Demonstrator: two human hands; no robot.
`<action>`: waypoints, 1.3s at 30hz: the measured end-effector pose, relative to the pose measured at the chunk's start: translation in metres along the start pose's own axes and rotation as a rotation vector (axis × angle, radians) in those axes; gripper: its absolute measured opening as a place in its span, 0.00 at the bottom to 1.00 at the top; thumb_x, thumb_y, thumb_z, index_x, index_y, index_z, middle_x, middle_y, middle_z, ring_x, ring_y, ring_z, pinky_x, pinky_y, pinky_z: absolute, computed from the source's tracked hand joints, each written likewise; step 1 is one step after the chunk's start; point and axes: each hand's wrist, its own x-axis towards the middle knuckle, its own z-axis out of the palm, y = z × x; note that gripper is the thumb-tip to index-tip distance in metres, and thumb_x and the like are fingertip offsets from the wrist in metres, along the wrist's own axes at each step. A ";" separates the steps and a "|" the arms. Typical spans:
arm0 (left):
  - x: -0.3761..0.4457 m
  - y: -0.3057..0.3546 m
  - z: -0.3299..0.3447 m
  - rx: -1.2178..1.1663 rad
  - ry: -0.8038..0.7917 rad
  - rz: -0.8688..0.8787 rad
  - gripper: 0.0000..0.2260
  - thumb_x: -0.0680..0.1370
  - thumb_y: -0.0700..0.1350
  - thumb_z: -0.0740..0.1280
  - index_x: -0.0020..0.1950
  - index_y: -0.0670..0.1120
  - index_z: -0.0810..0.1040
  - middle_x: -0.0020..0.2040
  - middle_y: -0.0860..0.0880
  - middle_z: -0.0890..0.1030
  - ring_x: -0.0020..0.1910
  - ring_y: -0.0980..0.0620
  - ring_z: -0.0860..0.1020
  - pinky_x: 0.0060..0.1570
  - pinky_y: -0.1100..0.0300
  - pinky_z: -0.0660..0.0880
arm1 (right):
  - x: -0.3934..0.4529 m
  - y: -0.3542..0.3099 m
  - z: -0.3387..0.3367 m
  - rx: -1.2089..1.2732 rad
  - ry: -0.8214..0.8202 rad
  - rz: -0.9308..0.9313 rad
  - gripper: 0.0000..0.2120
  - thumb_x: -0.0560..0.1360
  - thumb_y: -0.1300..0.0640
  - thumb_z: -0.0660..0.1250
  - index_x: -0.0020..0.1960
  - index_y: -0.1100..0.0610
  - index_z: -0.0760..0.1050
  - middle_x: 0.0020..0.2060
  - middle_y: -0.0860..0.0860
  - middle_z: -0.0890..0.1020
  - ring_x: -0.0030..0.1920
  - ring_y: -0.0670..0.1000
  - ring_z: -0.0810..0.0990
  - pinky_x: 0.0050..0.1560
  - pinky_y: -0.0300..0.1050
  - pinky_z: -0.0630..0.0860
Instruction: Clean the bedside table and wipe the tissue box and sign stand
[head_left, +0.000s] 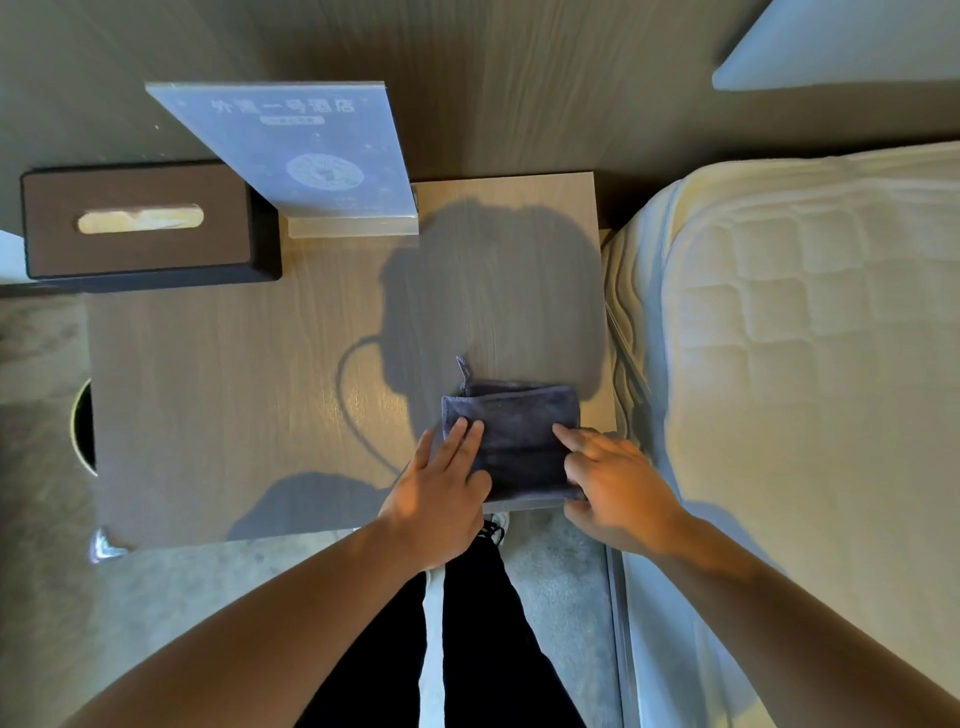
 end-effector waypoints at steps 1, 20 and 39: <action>-0.001 -0.001 -0.004 -0.050 0.040 -0.001 0.16 0.79 0.51 0.53 0.58 0.44 0.74 0.77 0.36 0.54 0.77 0.37 0.52 0.73 0.38 0.52 | 0.002 0.001 -0.002 0.042 0.007 0.023 0.07 0.68 0.56 0.68 0.38 0.58 0.72 0.68 0.56 0.73 0.64 0.56 0.74 0.57 0.46 0.68; 0.041 -0.023 -0.024 -0.400 0.561 -0.391 0.14 0.76 0.49 0.63 0.58 0.44 0.76 0.57 0.42 0.77 0.51 0.40 0.77 0.49 0.48 0.74 | 0.045 0.003 -0.001 0.028 0.489 0.331 0.17 0.78 0.49 0.59 0.60 0.59 0.72 0.52 0.58 0.79 0.51 0.59 0.77 0.50 0.51 0.74; 0.016 -0.009 -0.013 0.094 -0.011 -0.086 0.31 0.80 0.58 0.46 0.78 0.44 0.44 0.79 0.42 0.41 0.77 0.42 0.39 0.72 0.37 0.39 | 0.021 -0.028 0.014 -0.266 -0.031 0.157 0.38 0.77 0.37 0.54 0.76 0.61 0.51 0.77 0.59 0.51 0.76 0.61 0.47 0.72 0.67 0.48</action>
